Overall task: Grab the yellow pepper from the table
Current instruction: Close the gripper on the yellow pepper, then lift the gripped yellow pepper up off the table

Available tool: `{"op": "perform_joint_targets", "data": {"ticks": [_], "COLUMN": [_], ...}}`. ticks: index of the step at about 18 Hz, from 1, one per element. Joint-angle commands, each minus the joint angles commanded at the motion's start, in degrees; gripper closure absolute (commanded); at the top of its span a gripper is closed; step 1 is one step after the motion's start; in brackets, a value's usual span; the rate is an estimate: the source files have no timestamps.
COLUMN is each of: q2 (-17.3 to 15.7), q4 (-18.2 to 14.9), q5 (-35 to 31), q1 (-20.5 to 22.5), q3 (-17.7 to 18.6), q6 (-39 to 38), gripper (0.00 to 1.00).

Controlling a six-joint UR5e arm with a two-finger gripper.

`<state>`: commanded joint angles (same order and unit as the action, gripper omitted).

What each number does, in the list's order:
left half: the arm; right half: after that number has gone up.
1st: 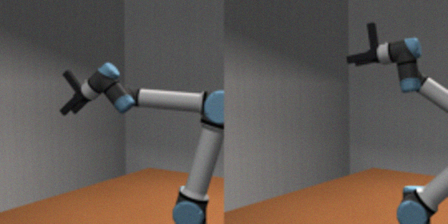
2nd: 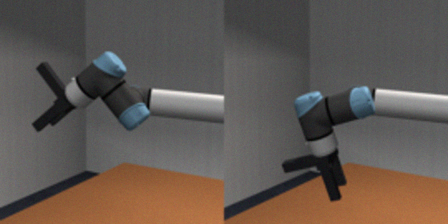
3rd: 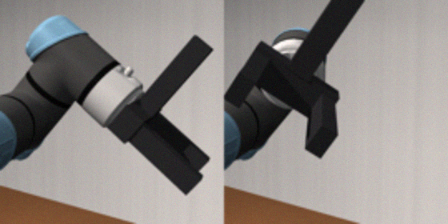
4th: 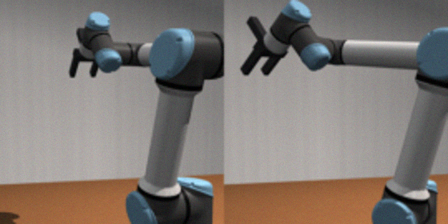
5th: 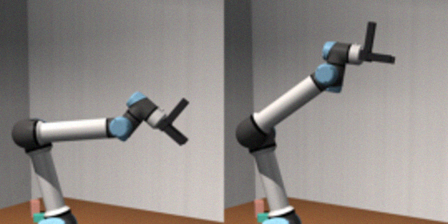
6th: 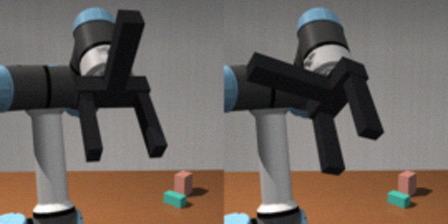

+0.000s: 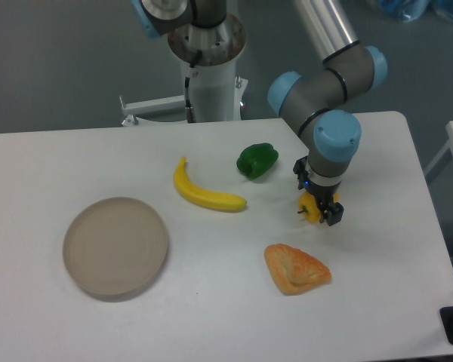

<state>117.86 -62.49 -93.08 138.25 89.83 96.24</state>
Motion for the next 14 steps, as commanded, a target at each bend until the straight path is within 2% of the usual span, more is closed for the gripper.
{"op": "perform_joint_targets", "data": {"ticks": [1,6,8,10,12,14], "q2": [0.00,0.53,0.70,1.05,1.93,3.33], "q4": [0.00,-1.58,-3.24,-6.57,-11.76,-15.02], "q5": [0.00,-0.26,0.17,0.44,1.83,7.89], "q1": [0.00,-0.09,-0.09,-0.09,0.00,0.26], "q3": [0.00,-4.12,-6.14,-9.39,-13.96,-18.44], "q6": [-0.26,-2.01,-4.65,-5.36,-7.37,-12.20], "gripper": [0.66,0.65,0.65,0.65,0.65,0.65]}}
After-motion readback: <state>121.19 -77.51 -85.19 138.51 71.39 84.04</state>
